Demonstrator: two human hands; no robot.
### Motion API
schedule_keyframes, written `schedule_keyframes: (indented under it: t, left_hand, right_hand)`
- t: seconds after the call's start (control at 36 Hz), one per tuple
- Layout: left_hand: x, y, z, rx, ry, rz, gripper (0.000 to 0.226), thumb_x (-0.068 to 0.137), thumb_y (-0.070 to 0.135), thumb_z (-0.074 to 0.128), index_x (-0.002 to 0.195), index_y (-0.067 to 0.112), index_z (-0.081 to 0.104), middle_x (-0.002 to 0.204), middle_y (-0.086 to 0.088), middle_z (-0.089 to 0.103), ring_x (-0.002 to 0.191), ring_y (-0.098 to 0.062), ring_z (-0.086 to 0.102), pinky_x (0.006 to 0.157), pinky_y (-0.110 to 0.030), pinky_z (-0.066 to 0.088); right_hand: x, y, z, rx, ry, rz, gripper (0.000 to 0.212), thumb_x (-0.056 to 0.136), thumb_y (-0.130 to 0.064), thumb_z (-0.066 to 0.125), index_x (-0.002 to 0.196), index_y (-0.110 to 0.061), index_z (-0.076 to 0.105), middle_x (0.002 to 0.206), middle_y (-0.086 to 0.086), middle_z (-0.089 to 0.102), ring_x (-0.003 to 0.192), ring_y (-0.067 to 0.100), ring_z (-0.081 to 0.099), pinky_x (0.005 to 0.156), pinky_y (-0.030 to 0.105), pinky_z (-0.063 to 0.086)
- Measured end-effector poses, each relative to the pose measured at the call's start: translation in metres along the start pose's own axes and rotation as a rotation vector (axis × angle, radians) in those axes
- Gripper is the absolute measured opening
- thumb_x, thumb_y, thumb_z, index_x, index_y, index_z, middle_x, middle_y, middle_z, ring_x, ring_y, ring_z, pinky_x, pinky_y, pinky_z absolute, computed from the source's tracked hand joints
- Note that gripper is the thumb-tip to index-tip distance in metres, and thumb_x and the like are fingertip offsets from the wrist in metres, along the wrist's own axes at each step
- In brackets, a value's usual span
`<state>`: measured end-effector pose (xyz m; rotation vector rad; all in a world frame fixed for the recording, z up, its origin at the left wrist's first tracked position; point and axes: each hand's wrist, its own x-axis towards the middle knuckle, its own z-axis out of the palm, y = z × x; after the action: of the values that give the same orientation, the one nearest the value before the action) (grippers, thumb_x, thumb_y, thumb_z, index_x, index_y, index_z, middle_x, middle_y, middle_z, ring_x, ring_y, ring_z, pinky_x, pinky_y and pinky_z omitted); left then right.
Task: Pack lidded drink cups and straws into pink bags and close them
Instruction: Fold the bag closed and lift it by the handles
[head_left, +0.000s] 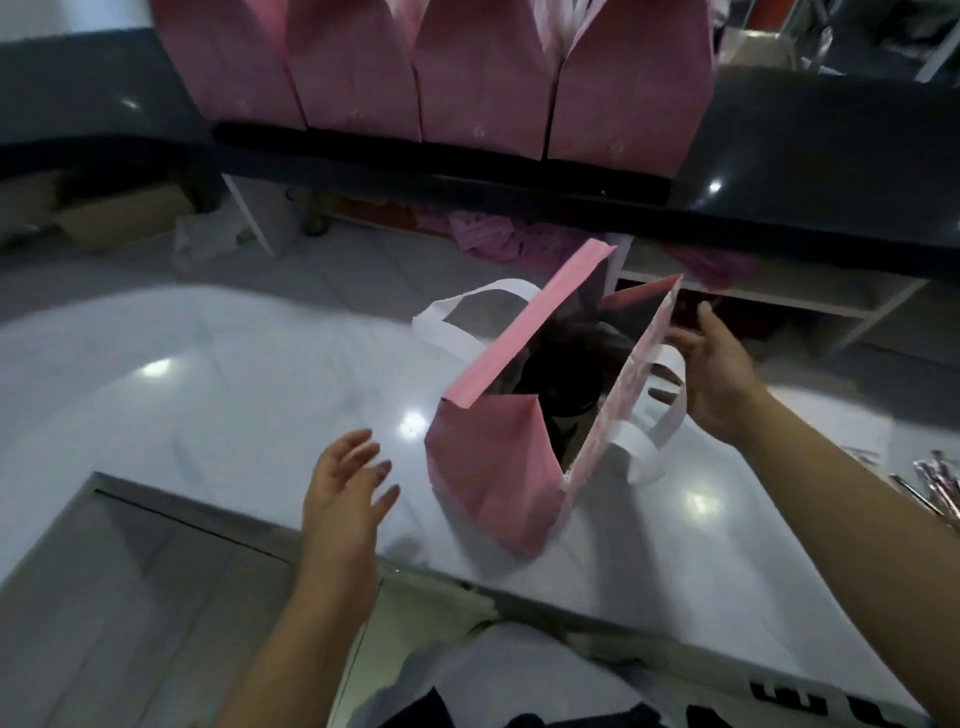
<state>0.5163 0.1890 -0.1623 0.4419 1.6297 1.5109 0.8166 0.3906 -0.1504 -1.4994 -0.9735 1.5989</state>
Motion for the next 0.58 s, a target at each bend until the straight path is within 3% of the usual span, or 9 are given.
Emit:
schedule_keyframes:
  t: [0.08,0.19,0.25,0.31,0.39,0.44,0.53,0.58]
  left_hand:
    - [-0.019,-0.028,0.003,0.053,-0.127,-0.21,0.045,0.095,-0.008,0.053,0.121,0.029,0.059,0.132,-0.003,0.059,0.111,-0.019,0.064,0.091,-0.038,0.054]
    - [-0.048,-0.046,0.022,0.085,-0.29,-0.285,0.079,0.085,-0.022,0.05,0.146,0.029,0.043,0.145,0.006,0.053,0.129,-0.018,0.056,0.104,-0.046,0.05]
    - [-0.056,-0.05,0.029,0.026,-0.341,-0.259,0.09,0.083,-0.025,0.052,0.151,0.032,0.038,0.15,0.008,0.049,0.134,-0.019,0.053,0.107,-0.048,0.048]
    - [-0.061,-0.053,0.033,-0.012,-0.392,-0.216,0.091,0.082,-0.026,0.05,0.15,0.033,0.041,0.153,0.008,0.047,0.134,-0.017,0.053,0.102,-0.041,0.052]
    - [-0.066,-0.061,0.034,0.084,-0.489,-0.148,0.097,0.076,-0.018,0.058,0.148,0.045,0.042,0.157,0.011,0.04,0.139,-0.019,0.046,0.094,-0.033,0.055]
    - [-0.069,-0.067,0.036,0.173,-0.496,-0.122,0.101,0.069,-0.012,0.064,0.141,0.057,0.044,0.157,0.007,0.039,0.141,-0.023,0.042,0.088,-0.029,0.056]
    - [-0.07,-0.076,0.042,0.249,-0.544,-0.082,0.105,0.069,-0.008,0.074,0.14,0.061,0.04,0.158,0.009,0.036,0.141,-0.023,0.04,0.09,-0.034,0.057]
    - [-0.073,-0.078,0.051,0.271,-0.568,-0.029,0.105,0.068,0.008,0.087,0.146,0.056,0.036,0.158,0.014,0.036,0.142,-0.02,0.041,0.094,-0.038,0.056]
  right_hand:
    - [0.003,0.012,0.002,0.014,-0.081,0.037,0.07,0.095,-0.071,0.029,0.091,-0.026,0.082,0.115,0.011,0.074,0.098,0.026,0.072,0.093,0.047,0.051]
    - [-0.005,0.025,0.004,-0.006,-0.107,0.037,0.065,0.096,-0.07,0.032,0.093,-0.025,0.078,0.119,0.013,0.072,0.117,0.035,0.063,0.107,0.053,0.042]
    - [-0.011,0.032,0.0,-0.003,-0.113,0.008,0.059,0.096,-0.069,0.033,0.089,-0.032,0.079,0.12,0.011,0.071,0.12,0.034,0.06,0.108,0.054,0.041]
    - [-0.019,0.039,-0.008,-0.017,-0.124,-0.04,0.054,0.097,-0.068,0.034,0.091,-0.039,0.078,0.12,0.007,0.07,0.118,0.029,0.06,0.104,0.051,0.044]
    - [-0.028,0.055,-0.027,-0.067,-0.108,-0.098,0.058,0.097,-0.068,0.03,0.109,-0.032,0.073,0.122,0.008,0.069,0.115,0.031,0.06,0.102,0.049,0.045]
    - [-0.038,0.064,-0.043,-0.084,-0.1,-0.125,0.059,0.095,-0.069,0.03,0.111,-0.032,0.072,0.118,0.003,0.07,0.114,0.031,0.06,0.103,0.05,0.045]
    - [-0.052,0.076,-0.066,-0.09,-0.087,-0.167,0.046,0.096,-0.066,0.031,0.099,-0.048,0.073,0.108,-0.011,0.074,0.109,0.023,0.063,0.104,0.051,0.044]
    - [-0.058,0.082,-0.078,-0.113,-0.105,-0.195,0.039,0.101,-0.061,0.028,0.102,-0.061,0.067,0.113,-0.025,0.07,0.115,0.013,0.06,0.108,0.051,0.041]
